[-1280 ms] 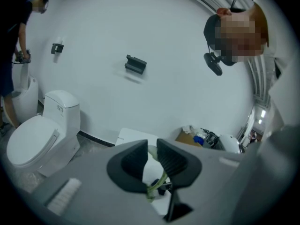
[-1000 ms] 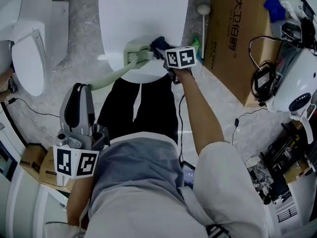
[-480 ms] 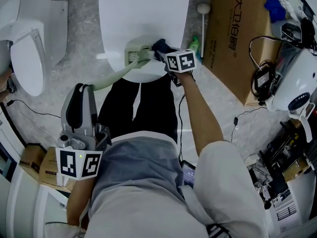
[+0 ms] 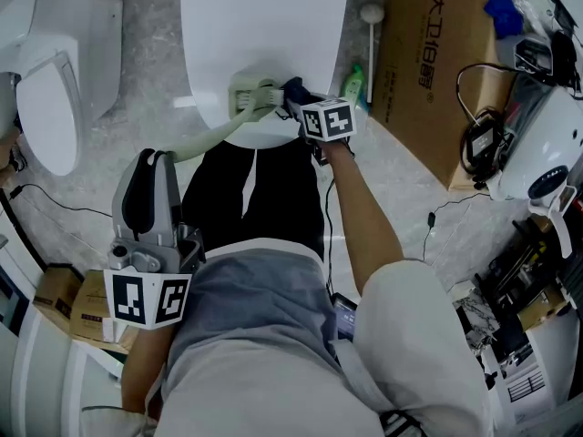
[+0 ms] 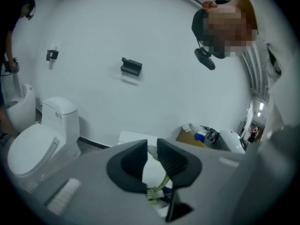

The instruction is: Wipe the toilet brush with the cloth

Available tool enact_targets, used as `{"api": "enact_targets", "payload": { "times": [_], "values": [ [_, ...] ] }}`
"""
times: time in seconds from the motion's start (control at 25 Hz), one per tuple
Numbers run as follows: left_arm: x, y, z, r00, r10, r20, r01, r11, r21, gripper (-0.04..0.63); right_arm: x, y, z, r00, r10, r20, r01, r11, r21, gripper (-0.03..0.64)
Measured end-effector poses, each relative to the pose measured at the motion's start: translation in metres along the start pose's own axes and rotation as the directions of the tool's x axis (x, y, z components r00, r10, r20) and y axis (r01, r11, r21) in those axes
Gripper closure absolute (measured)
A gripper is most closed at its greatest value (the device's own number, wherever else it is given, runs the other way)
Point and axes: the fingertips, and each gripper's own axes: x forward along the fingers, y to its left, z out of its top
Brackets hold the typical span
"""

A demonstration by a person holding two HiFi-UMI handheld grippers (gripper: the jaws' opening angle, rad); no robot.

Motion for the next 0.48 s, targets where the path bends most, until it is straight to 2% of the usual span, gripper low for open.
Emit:
{"api": "enact_targets", "payload": {
  "times": [0.48],
  "values": [
    [0.002,0.0,0.002,1.0,-0.021,0.009,0.021,1.0,0.016,0.595,-0.001,0.007,-0.017,0.997,-0.069,0.031,0.065,0.991,0.118,0.505]
  ]
}}
